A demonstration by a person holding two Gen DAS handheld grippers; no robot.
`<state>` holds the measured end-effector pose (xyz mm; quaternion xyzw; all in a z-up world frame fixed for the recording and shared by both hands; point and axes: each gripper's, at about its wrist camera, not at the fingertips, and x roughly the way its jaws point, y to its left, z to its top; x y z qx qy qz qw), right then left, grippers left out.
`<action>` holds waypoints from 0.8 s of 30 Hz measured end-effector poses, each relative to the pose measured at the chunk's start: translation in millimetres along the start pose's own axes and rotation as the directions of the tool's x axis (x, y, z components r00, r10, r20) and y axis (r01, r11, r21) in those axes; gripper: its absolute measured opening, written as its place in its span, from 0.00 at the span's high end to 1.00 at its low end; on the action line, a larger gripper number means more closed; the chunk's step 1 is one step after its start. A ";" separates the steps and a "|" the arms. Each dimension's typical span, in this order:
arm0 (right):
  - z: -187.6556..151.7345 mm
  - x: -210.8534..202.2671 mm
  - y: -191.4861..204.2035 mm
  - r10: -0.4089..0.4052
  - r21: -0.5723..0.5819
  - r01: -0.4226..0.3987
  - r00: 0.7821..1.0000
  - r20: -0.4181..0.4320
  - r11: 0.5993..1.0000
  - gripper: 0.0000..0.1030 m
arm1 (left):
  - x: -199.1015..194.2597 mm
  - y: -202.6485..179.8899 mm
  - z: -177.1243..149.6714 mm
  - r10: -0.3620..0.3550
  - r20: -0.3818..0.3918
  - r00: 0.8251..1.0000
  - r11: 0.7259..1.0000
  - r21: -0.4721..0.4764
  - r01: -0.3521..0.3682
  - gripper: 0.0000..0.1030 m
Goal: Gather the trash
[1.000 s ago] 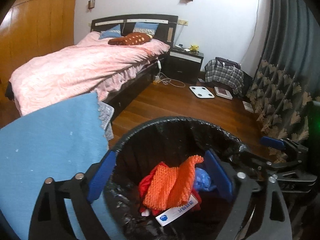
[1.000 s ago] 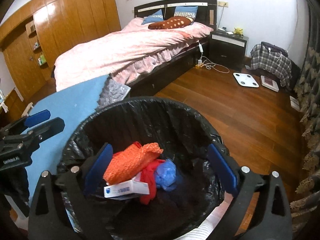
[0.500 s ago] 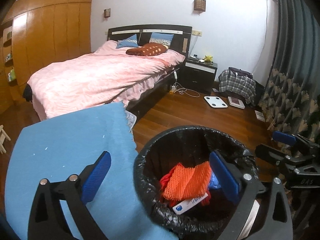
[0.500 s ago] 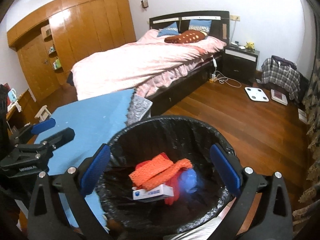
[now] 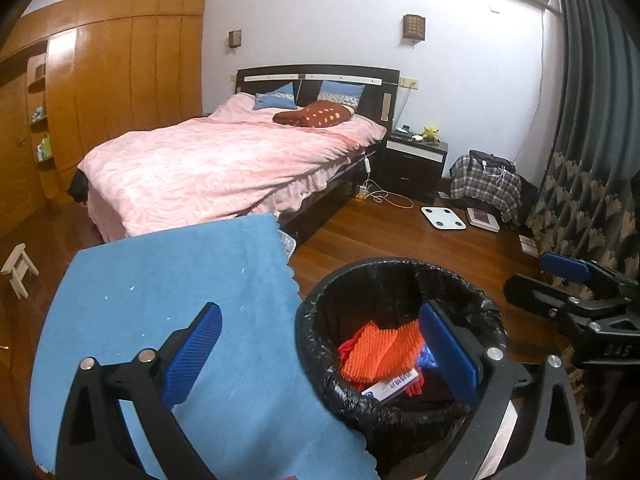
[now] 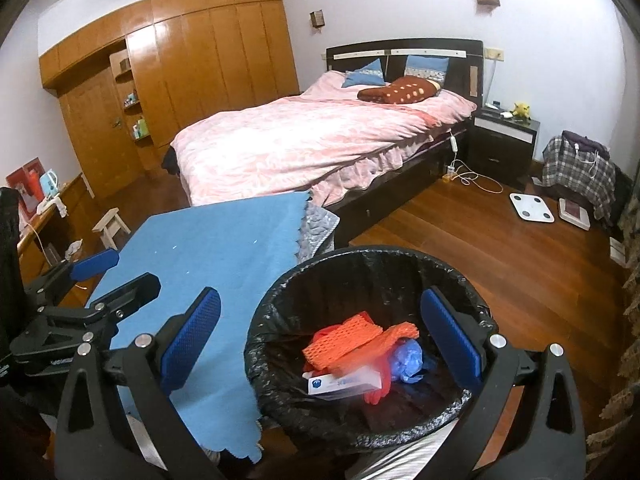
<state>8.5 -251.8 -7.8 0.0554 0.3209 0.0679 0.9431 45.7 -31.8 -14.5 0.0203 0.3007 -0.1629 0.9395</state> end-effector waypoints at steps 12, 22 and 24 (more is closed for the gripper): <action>-1.9 -6.1 14.2 0.006 -0.031 -0.006 1.000 0.005 0.999 0.05 | -18.3 -2.0 -0.6 0.028 0.031 0.999 1.000 -0.009 -0.028 0.06; -2.2 -6.1 17.6 0.005 -0.042 -0.005 1.000 0.004 0.999 0.05 | -19.9 -2.8 -1.1 0.029 0.035 0.999 1.000 -0.010 -0.029 0.06; -1.5 -5.9 18.0 0.005 -0.043 -0.004 1.000 0.003 0.999 0.05 | -21.4 -3.0 -0.1 0.029 0.037 0.999 1.000 -0.012 -0.028 0.06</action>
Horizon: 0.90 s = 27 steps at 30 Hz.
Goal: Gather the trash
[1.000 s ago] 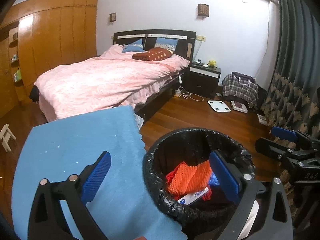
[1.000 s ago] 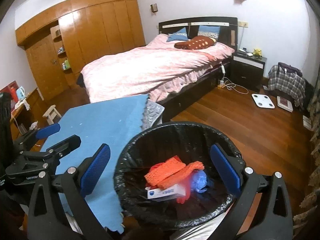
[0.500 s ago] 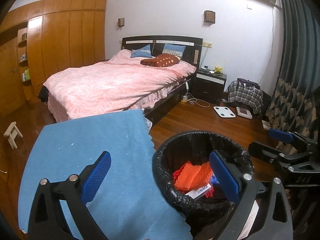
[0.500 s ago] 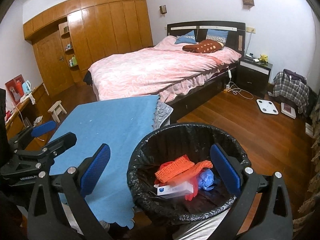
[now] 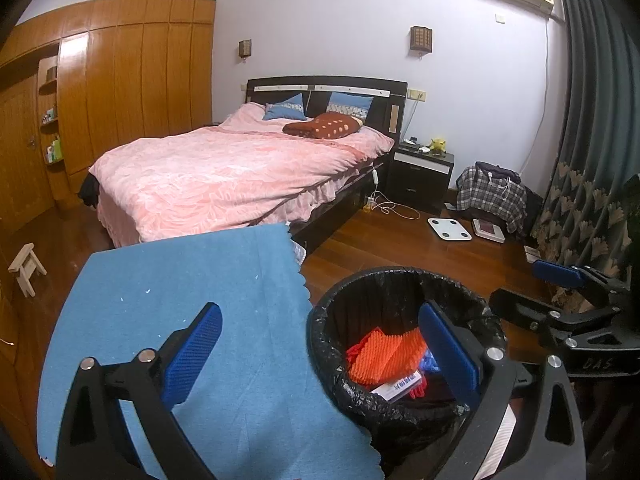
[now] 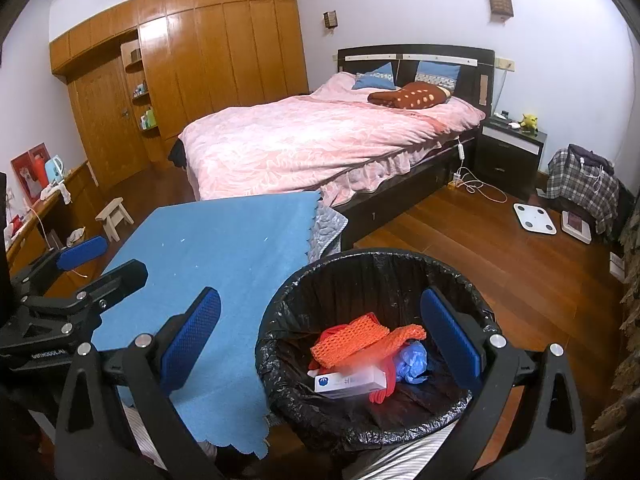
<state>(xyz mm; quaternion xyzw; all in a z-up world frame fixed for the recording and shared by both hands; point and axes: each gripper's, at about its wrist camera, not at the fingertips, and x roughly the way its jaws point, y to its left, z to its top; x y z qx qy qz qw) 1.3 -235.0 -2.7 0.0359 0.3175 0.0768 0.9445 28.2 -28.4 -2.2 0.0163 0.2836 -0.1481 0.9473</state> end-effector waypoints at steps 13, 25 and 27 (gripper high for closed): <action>-0.2 0.5 0.6 0.000 0.001 0.000 1.000 -0.002 1.000 0.05 | -2.9 0.8 2.2 0.001 0.002 1.000 1.000 -0.001 -0.001 0.06; -0.1 1.3 1.4 -0.001 0.000 0.001 1.000 -0.003 1.000 0.05 | -2.8 0.9 1.9 0.000 0.002 1.000 1.000 -0.001 0.000 0.06; -0.4 1.9 0.9 -0.001 0.000 0.001 1.000 -0.004 1.000 0.05 | -2.8 0.9 2.0 0.000 0.003 1.000 1.000 -0.001 0.000 0.06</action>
